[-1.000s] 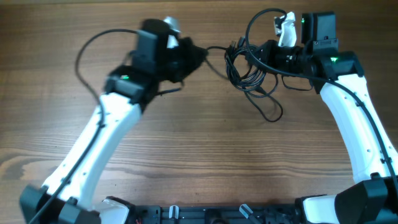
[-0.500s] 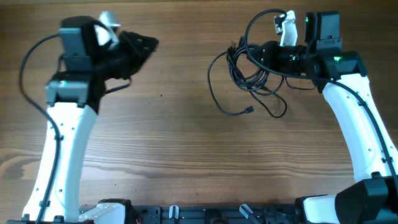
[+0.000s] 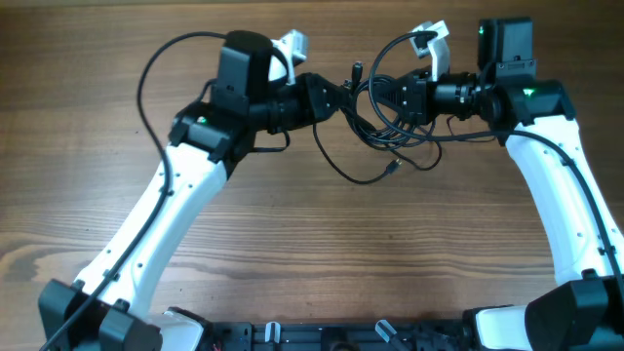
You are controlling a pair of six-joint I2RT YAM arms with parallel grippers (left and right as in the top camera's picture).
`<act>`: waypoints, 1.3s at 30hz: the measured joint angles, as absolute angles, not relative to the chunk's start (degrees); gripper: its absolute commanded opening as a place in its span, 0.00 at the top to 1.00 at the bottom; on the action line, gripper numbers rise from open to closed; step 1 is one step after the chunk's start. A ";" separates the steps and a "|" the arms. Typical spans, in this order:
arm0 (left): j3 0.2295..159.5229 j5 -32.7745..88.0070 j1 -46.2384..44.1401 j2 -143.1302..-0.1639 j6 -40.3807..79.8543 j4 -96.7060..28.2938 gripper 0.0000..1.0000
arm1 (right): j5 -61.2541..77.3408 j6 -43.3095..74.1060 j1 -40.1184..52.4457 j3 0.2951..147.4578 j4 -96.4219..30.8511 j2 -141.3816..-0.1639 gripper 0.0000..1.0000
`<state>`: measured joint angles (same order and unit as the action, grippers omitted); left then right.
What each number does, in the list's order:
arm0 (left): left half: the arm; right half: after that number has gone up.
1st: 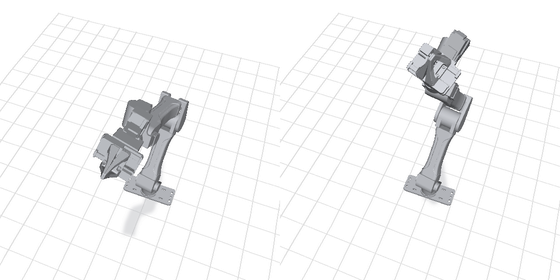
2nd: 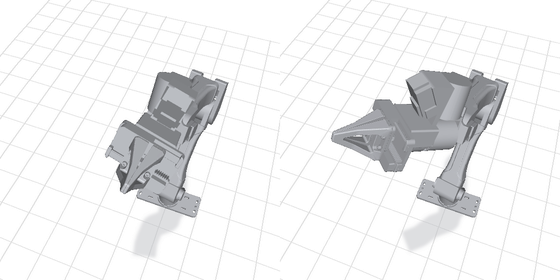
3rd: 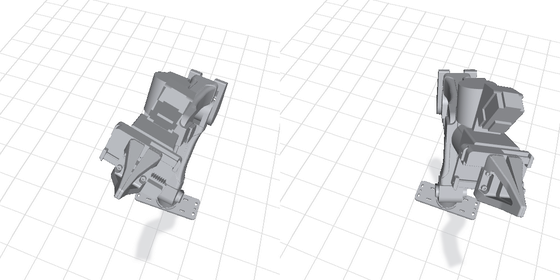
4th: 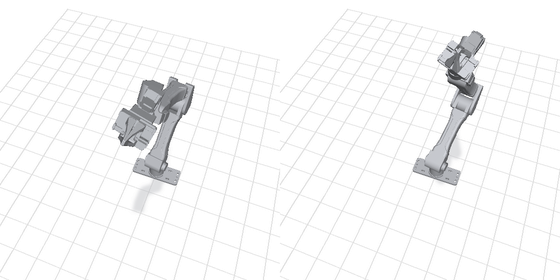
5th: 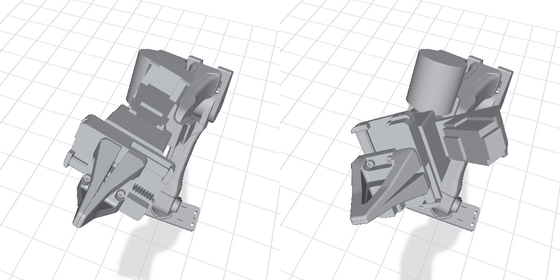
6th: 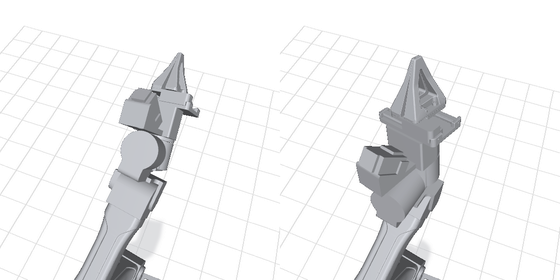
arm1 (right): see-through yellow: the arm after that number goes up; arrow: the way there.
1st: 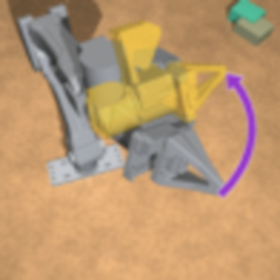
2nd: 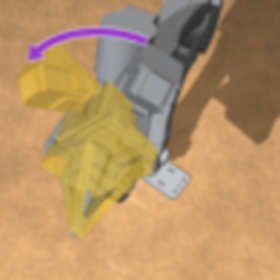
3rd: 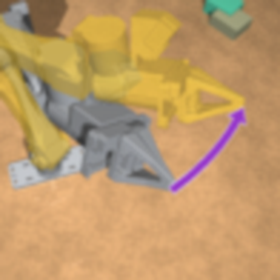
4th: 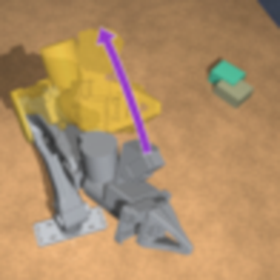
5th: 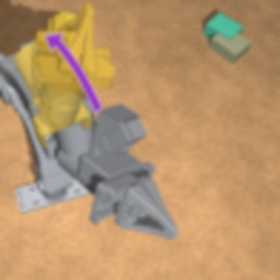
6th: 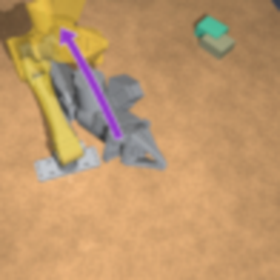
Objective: Untangle cables
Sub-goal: 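Hold coil between both grippers and spread the loops apart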
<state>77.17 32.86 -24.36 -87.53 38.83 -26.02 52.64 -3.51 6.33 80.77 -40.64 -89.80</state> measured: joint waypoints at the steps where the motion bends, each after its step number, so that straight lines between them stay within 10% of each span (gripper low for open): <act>1: 77.17 32.86 -24.67 -87.81 38.83 -25.67 0.72 | 52.62 -3.27 6.02 80.77 -40.64 -89.80 0.96; 39: 77.01 20.21 -21.52 -88.23 42.15 -8.08 0.92 | 41.23 -0.16 8.60 80.34 -50.72 -89.91 0.96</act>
<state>77.01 20.21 -21.52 -88.23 42.15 -8.08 41.23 -0.16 8.60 80.34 -50.72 -89.91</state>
